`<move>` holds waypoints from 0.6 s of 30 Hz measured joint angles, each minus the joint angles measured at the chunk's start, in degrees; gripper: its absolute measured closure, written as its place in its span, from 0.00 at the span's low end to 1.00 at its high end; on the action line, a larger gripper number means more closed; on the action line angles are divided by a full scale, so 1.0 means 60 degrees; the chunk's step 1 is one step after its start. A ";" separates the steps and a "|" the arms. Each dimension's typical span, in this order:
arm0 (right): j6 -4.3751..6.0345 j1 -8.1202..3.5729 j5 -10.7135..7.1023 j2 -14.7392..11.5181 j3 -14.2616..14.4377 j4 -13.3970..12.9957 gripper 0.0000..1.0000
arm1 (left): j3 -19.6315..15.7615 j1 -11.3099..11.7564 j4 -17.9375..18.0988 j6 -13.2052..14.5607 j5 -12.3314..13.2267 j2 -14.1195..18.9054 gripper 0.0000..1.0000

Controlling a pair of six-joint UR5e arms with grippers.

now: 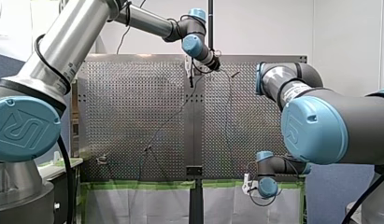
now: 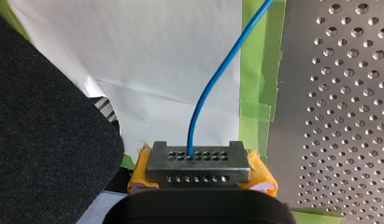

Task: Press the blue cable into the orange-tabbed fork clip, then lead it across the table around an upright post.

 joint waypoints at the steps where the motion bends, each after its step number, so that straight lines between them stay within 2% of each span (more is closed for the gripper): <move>1: 0.0003 0.0004 0.0000 0.0000 -0.0001 0.0001 1.00 | 0.0000 -0.0003 -0.0001 -0.0003 -0.0016 -0.0001 0.01; 13: 0.0003 0.0020 0.0007 0.0002 -0.0002 0.0000 1.00 | -0.0001 -0.0017 -0.0003 -0.0025 -0.0059 0.0001 0.01; 18: -0.0008 0.0026 0.0009 0.0001 -0.0003 0.0000 1.00 | -0.0002 -0.0015 -0.0082 -0.0042 -0.0276 0.0000 0.01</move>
